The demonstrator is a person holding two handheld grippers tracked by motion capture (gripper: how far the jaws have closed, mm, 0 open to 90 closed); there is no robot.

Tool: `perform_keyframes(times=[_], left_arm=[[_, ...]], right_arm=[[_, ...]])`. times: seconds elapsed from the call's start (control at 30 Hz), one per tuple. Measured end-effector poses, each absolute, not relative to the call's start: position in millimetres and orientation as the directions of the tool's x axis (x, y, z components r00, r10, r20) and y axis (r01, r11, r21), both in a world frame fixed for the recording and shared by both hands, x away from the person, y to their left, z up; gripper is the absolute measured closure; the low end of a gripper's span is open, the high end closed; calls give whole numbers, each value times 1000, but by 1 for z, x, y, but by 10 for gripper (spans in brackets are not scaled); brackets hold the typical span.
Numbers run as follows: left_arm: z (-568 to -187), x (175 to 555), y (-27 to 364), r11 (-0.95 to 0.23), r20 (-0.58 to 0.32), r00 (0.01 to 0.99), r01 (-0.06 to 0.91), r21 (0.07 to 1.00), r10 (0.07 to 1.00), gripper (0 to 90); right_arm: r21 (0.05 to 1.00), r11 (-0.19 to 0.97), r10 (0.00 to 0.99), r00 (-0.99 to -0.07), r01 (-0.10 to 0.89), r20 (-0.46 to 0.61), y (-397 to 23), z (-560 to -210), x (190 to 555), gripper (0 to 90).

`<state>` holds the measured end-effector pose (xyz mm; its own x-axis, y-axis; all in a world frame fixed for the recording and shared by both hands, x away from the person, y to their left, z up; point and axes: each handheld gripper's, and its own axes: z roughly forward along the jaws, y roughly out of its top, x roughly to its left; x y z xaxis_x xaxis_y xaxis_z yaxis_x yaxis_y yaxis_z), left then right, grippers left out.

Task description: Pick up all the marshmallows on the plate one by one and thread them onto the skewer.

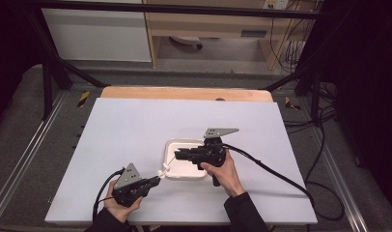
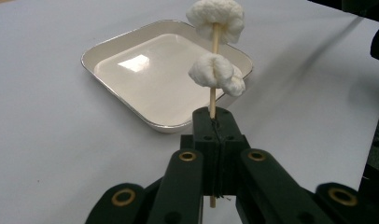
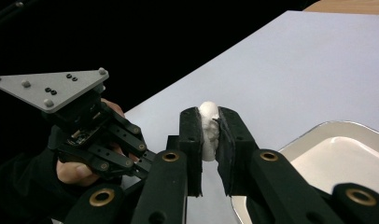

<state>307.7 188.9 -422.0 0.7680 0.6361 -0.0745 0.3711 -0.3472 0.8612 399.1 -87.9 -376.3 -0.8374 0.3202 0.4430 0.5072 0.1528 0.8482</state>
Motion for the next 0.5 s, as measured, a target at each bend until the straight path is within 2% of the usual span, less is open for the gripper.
perform_keyframes(times=[0.5], left_arm=[[-423,307,187,-356,-65,768,368,859,637,893]], right_arm=[[851,157,312,-843,501,438,-86,-379,396,817]])
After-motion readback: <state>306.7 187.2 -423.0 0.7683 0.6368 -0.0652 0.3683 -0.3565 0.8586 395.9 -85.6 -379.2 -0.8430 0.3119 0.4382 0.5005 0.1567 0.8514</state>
